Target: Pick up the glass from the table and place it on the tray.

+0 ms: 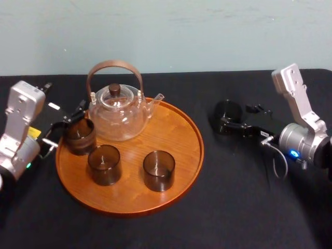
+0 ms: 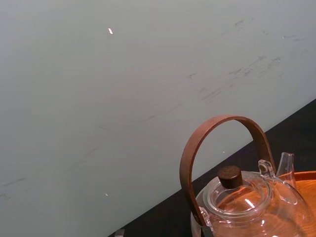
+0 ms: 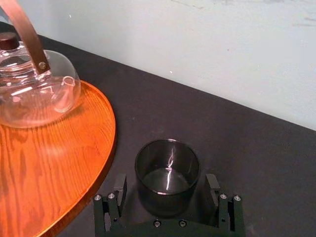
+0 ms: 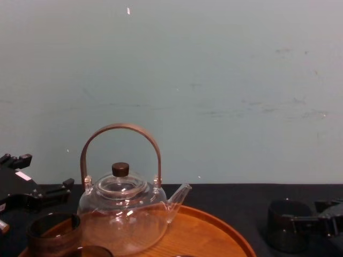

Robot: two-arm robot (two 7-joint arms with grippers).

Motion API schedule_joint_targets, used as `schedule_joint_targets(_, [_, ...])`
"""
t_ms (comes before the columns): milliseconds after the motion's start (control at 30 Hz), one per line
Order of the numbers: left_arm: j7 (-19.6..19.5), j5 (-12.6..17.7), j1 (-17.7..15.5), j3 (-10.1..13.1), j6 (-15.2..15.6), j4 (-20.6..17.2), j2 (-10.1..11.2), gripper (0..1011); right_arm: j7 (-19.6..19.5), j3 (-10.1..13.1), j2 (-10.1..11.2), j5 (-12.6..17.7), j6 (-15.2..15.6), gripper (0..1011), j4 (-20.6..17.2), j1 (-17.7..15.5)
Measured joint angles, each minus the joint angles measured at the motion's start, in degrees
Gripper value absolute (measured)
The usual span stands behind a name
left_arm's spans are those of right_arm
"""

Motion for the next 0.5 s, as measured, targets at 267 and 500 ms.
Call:
schedule_joint_targets(267, [0.0,0.0,0.0,0.0,0.0,0.0,0.0,1001,0.07,-0.62,-1.58,-1.26,-0.23,1002,2.94,2.09])
schedule_joint_targets(500, [0.0,0.0,0.0,0.0,0.0,0.0,0.0,1001,0.63,-1.14,-2.57,-2.21,-0.62,1002,4.55,3.39])
